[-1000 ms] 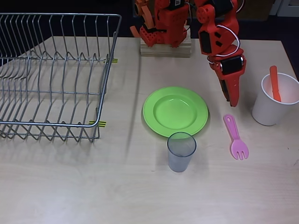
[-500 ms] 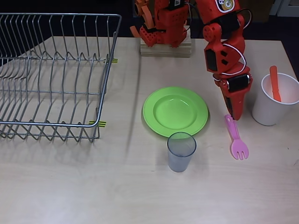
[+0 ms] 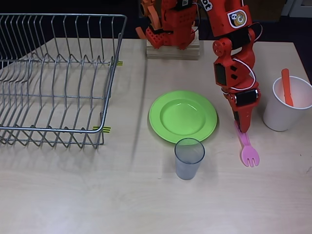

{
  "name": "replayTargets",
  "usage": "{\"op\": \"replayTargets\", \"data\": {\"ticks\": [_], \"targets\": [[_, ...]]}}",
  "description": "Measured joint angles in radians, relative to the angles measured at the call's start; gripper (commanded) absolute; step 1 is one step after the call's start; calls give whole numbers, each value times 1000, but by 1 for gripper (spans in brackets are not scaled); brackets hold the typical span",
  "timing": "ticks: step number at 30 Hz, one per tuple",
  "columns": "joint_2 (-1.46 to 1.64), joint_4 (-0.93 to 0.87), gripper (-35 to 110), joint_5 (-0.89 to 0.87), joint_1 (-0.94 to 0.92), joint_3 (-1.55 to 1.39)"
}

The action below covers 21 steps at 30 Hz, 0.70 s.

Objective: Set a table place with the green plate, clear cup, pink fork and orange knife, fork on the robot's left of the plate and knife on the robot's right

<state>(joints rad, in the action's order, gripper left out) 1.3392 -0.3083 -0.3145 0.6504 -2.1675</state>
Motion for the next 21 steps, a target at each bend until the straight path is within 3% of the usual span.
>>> {"op": "replayTargets", "data": {"ticks": [21], "targets": [[17,-23,0,-97,8,-60]]}}
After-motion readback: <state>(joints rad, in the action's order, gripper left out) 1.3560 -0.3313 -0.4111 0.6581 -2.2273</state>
